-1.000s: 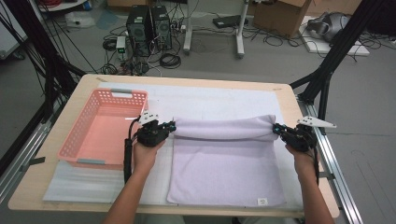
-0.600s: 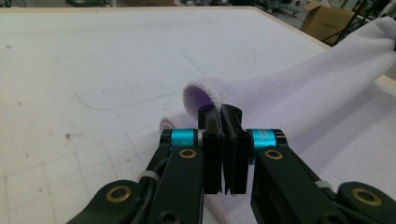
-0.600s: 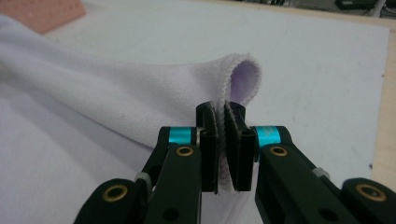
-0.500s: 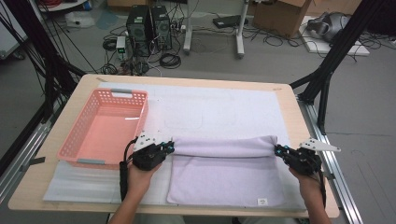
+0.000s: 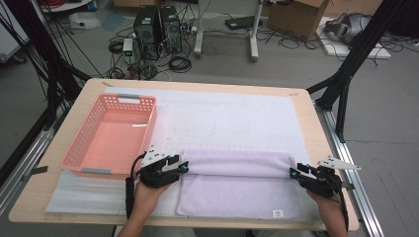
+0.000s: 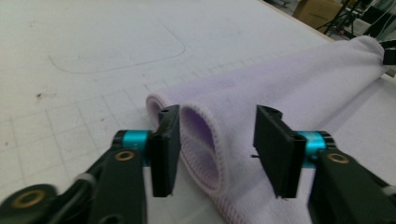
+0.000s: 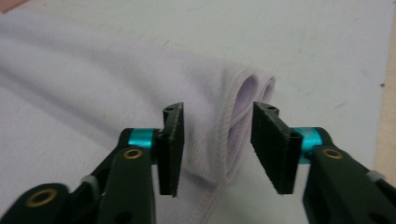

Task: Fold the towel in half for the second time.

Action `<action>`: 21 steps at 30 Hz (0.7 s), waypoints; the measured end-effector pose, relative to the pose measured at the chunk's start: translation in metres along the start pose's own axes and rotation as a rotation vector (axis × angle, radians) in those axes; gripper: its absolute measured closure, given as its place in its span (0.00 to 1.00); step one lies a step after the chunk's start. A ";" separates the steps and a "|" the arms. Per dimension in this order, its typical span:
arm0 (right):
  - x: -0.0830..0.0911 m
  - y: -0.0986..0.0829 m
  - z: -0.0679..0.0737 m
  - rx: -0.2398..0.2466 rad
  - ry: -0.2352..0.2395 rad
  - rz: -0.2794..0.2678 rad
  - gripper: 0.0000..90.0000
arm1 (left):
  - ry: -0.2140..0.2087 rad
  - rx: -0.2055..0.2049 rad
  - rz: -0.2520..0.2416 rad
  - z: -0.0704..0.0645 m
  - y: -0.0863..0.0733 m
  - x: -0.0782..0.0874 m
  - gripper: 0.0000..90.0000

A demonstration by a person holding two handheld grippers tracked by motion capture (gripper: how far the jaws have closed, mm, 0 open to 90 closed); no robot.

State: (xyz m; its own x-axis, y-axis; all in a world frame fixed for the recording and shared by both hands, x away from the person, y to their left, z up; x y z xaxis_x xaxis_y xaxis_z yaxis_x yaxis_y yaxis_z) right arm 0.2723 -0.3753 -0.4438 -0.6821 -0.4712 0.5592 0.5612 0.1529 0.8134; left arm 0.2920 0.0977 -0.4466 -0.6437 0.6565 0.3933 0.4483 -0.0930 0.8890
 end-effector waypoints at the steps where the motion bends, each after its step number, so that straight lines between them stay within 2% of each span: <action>1: 0.000 0.003 -0.001 -0.005 -0.009 -0.015 0.54 | 0.001 -0.002 0.001 0.001 0.002 -0.002 0.51; 3: -0.002 0.011 -0.002 -0.003 -0.028 -0.028 0.49 | -0.001 0.009 0.001 0.004 0.005 -0.008 0.49; 6: -0.011 0.025 -0.002 0.022 -0.037 -0.019 0.45 | 0.001 0.021 0.032 0.009 0.006 -0.019 0.50; 7: -0.016 0.028 -0.003 0.023 -0.038 -0.005 0.45 | -0.007 0.025 0.044 0.010 0.005 -0.021 0.54; 8: -0.022 0.031 -0.005 0.010 -0.031 0.014 0.45 | -0.014 0.022 0.059 0.010 0.004 -0.023 0.63; 9: -0.027 0.032 -0.008 -0.001 -0.023 0.032 0.48 | -0.008 0.021 0.079 0.008 0.003 -0.024 0.76; 10: -0.031 0.032 -0.009 -0.007 -0.021 0.048 0.58 | -0.012 0.019 0.090 0.007 0.001 -0.024 0.86; 11: -0.033 0.031 -0.010 -0.005 -0.015 0.065 0.75 | -0.016 0.011 0.096 0.006 0.000 -0.024 0.93; 12: -0.033 0.029 -0.010 -0.002 -0.006 0.074 0.87 | -0.018 0.002 0.095 0.004 -0.001 -0.022 0.94; 13: -0.032 0.027 -0.009 0.001 -0.001 0.069 0.92 | -0.023 -0.001 0.091 0.002 -0.002 -0.020 0.94; 16: -0.022 0.020 -0.006 0.001 0.011 0.030 0.94 | -0.043 0.011 0.052 -0.001 -0.001 -0.010 0.94; 21: -0.001 0.007 0.000 0.022 0.026 -0.009 0.94 | -0.067 -0.012 0.011 -0.013 -0.003 0.009 0.94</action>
State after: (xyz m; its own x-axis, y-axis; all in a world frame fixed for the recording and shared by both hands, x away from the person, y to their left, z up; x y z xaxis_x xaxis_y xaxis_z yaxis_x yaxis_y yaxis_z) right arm 0.2762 -0.3736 -0.4386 -0.6746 -0.4948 0.5478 0.5445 0.1676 0.8219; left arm 0.2766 0.0938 -0.4424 -0.5959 0.7038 0.3867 0.4473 -0.1091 0.8877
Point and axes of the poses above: each handheld gripper's, and its own axes: x roughly backward along the jaws, y roughly out of its top, z roughly to its left, the point moved 2 cm from there along -x, roughly forward along the jaws
